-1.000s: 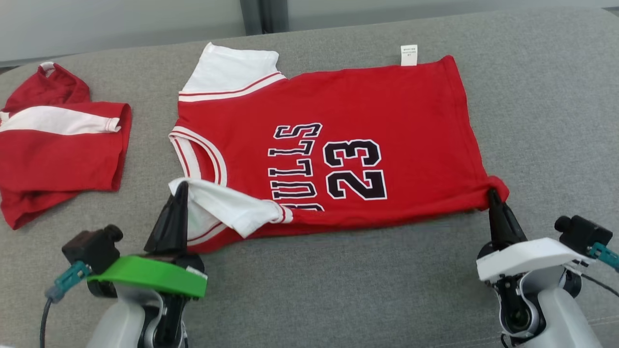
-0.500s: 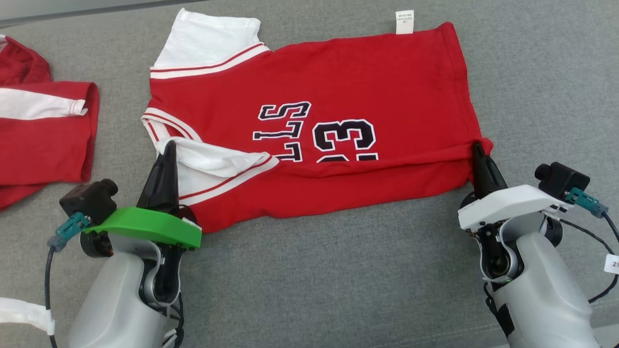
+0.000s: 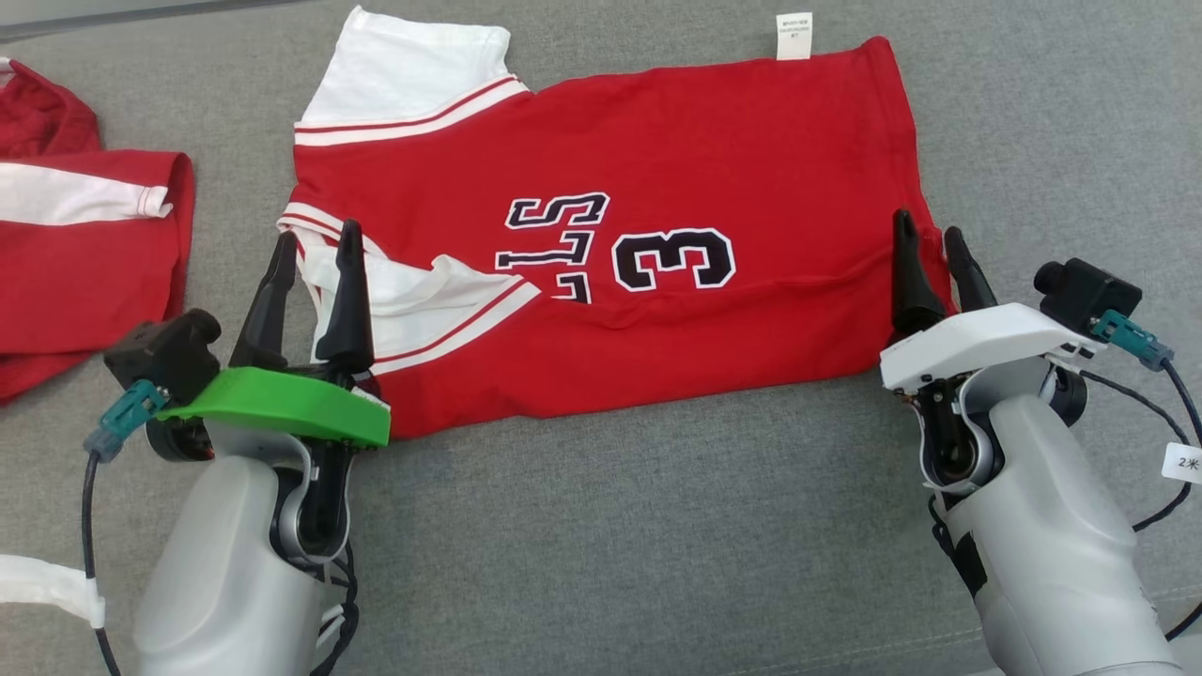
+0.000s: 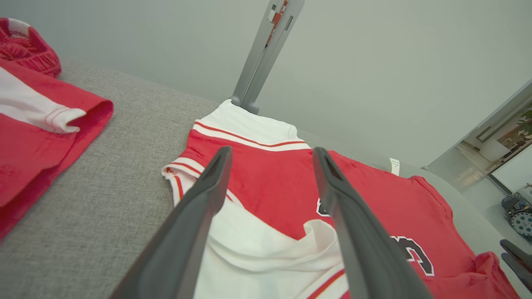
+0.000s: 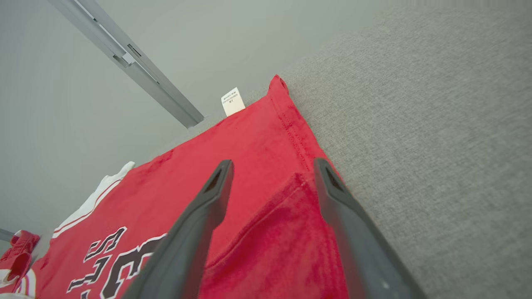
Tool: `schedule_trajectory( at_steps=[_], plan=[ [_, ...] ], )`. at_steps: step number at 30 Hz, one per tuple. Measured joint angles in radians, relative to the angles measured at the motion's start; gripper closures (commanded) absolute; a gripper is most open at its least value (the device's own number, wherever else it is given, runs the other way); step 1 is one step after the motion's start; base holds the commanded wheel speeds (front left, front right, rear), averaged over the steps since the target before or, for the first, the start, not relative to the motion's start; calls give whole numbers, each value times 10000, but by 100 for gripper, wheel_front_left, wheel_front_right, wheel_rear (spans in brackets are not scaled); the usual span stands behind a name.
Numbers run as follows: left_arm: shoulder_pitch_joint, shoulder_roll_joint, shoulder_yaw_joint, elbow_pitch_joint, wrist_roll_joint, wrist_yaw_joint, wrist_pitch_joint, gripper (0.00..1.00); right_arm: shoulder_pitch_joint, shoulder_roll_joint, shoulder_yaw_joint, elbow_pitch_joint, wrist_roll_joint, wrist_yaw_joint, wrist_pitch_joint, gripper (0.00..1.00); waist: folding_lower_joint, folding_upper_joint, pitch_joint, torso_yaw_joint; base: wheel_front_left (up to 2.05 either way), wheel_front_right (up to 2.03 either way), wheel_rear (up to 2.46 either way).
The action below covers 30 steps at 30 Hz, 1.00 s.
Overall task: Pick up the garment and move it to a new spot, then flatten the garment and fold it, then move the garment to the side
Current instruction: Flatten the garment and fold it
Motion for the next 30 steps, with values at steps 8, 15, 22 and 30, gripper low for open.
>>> schedule_trajectory(
  at_steps=[8,15,22,30],
  plan=[
    [1473,267,257,-1193,10,2,-6,0,453,-234,-568,-961,-1701,0,-128,0,0,0,-419,157,0,0,0],
    [3225,639,207,-2253,-372,395,1080,0,1919,-77,-1331,-2483,-3208,0,-136,0,0,0,-917,306,0,0,0],
    [3915,652,59,-2428,-922,941,2454,0,2657,-10,-1154,-2953,-3104,0,-88,0,0,0,-1165,291,0,0,0],
    [3523,591,90,-1557,-1058,1521,3039,0,2697,-4,-959,-3193,-2972,0,-25,0,0,0,-1017,-24,0,0,0]
  ],
)
